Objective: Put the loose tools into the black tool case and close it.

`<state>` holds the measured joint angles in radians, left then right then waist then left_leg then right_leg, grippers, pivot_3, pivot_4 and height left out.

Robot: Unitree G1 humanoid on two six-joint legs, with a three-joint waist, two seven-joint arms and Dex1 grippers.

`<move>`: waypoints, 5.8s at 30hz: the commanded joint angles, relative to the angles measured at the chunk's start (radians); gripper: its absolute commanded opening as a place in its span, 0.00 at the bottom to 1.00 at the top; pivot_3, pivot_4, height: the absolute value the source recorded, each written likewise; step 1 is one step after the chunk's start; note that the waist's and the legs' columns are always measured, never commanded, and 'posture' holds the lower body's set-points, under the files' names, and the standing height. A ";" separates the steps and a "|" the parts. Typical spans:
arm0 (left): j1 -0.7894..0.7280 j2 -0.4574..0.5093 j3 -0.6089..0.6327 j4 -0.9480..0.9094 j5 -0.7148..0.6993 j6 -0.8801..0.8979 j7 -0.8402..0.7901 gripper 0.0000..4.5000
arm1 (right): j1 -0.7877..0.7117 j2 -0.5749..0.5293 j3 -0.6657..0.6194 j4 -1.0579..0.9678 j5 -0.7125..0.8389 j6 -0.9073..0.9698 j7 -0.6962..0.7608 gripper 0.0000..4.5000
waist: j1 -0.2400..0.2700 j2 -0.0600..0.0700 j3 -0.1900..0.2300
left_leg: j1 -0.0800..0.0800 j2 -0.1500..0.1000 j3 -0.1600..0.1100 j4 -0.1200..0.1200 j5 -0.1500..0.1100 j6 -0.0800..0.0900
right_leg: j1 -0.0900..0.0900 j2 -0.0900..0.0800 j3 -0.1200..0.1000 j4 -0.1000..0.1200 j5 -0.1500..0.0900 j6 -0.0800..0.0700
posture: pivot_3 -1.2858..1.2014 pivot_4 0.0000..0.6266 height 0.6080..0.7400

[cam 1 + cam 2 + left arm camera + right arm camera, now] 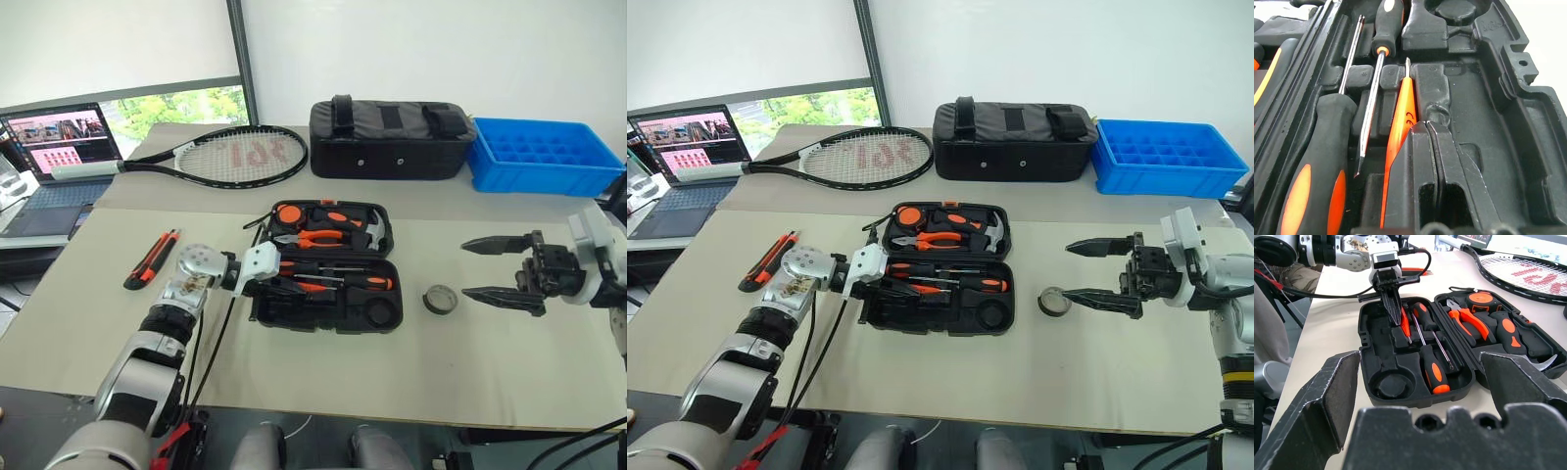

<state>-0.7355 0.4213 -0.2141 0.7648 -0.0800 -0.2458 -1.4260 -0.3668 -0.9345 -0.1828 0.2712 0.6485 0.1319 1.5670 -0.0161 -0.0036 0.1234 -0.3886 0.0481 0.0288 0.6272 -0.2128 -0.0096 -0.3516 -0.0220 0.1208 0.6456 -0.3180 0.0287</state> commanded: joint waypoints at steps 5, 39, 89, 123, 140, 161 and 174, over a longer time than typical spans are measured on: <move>-0.010 -0.012 0.039 0.034 -0.035 0.044 0.000 0.02 | -0.003 -0.014 -0.040 -0.025 0.006 -0.001 0.038 1.00 | 0.000 0.001 -0.001 | 0.000 0.000 0.000 0.001 0.000 0.000 | 0.000 0.000 0.000 0.002 0.000 0.000 | 0.52 0.24 0.76; -0.030 -0.011 0.035 0.046 -0.004 0.067 0.008 0.02 | -0.007 -0.010 -0.038 -0.023 -0.002 -0.006 0.041 1.00 | -0.001 0.000 0.000 | -0.001 0.000 0.000 0.000 0.000 0.000 | -0.001 0.000 0.000 0.000 0.000 0.000 | 0.52 0.24 0.76; 0.186 0.359 0.400 0.154 -0.049 0.469 0.582 0.99 | -0.112 0.036 0.037 0.021 0.000 -0.021 0.047 1.00 | 0.003 0.003 -0.002 | 0.001 0.001 0.000 -0.002 0.000 0.000 | -0.003 -0.001 -0.004 0.002 0.000 0.000 | 0.52 0.24 0.76; 0.085 0.277 0.089 -0.521 -0.214 0.370 -0.039 0.40 | -0.033 0.021 -0.032 0.004 0.006 -0.032 0.042 1.00 | -0.001 0.000 0.000 | -0.001 0.001 0.000 -0.002 0.000 -0.001 | -0.002 0.000 -0.003 0.000 0.000 0.000 | 0.52 0.24 0.76; -0.014 0.210 -0.118 -0.403 -0.002 0.218 -0.112 0.40 | 0.165 0.019 -0.171 -0.172 0.033 0.020 -0.026 1.00 | -0.006 -0.001 0.001 | -0.001 0.001 0.001 -0.001 0.000 0.000 | -0.001 0.000 0.000 -0.002 0.000 0.000 | 0.52 0.24 0.76; -0.031 0.161 -0.040 -0.377 -0.064 0.207 -0.080 0.99 | 0.132 0.034 -0.153 -0.158 0.019 0.021 -0.020 1.00 | -0.001 -0.001 0.001 | -0.001 0.001 0.001 -0.001 0.000 0.000 | -0.001 0.000 0.000 -0.002 0.000 0.000 | 0.52 0.24 0.76; 0.023 0.041 -0.066 -0.444 -0.131 0.263 -0.078 0.33 | 0.113 0.050 -0.135 -0.145 0.008 0.010 -0.024 1.00 | 0.000 -0.001 0.001 | -0.001 0.001 0.000 -0.001 0.000 0.000 | -0.001 0.000 0.000 -0.002 0.000 0.000 | 0.52 0.24 0.76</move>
<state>-0.7017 0.4749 -0.2699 0.3213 -0.2225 0.0473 -1.5098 -0.2317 -0.8894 -0.3117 0.1293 0.6494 0.1440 1.5408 -0.0166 -0.0046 0.1239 -0.3893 0.0488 0.0293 0.6264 -0.2127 -0.0098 -0.3523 -0.0217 0.1206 0.6442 -0.3182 0.0288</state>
